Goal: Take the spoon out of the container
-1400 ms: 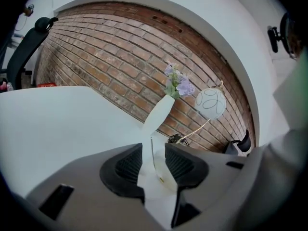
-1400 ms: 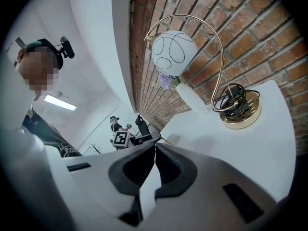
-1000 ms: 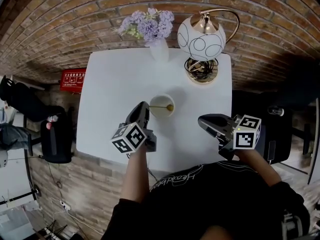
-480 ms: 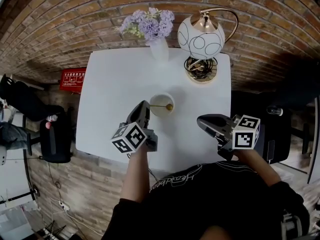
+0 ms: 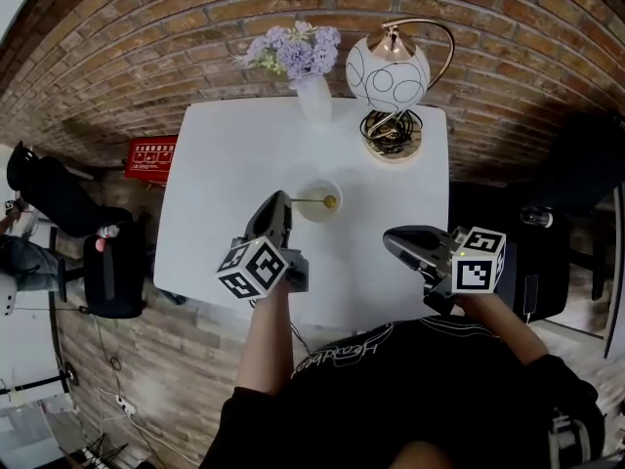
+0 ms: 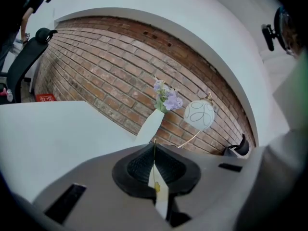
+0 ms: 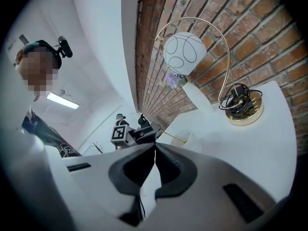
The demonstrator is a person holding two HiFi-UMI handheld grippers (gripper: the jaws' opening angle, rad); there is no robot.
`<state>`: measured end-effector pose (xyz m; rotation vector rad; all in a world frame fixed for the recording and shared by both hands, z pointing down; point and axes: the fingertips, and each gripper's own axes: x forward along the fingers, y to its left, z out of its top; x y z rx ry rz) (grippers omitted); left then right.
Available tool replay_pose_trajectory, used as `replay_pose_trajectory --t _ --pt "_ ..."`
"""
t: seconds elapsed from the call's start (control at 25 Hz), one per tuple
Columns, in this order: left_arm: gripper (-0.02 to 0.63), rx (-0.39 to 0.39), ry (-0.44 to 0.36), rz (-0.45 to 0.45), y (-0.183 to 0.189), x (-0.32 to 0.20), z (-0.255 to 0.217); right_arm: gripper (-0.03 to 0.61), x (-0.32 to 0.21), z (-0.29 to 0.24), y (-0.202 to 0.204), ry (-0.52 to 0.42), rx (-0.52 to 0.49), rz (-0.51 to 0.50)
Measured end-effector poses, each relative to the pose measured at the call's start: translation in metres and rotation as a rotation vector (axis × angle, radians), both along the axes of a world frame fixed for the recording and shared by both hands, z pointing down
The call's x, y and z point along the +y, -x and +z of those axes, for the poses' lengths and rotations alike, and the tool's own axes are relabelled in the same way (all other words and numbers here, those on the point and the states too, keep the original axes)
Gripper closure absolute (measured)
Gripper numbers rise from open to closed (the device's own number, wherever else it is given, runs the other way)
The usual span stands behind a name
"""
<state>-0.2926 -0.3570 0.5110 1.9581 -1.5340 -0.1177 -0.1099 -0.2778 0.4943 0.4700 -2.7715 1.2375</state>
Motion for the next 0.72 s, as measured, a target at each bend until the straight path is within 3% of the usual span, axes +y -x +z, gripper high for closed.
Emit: replay_pose_trajectory --t 0.4,0.72 --pt "0.607 -0.026 -0.103 -0.002 0.0 0.048 -0.061 0.581 0.037 -0.027 0.009 -0.068 -0.023 -0.037" --pt "0.607 -0.028 -0.118 0.084 -0.038 0.112 -0.088 0.581 0.066 -0.061 0.005 -0.152 -0.06 -0.042"
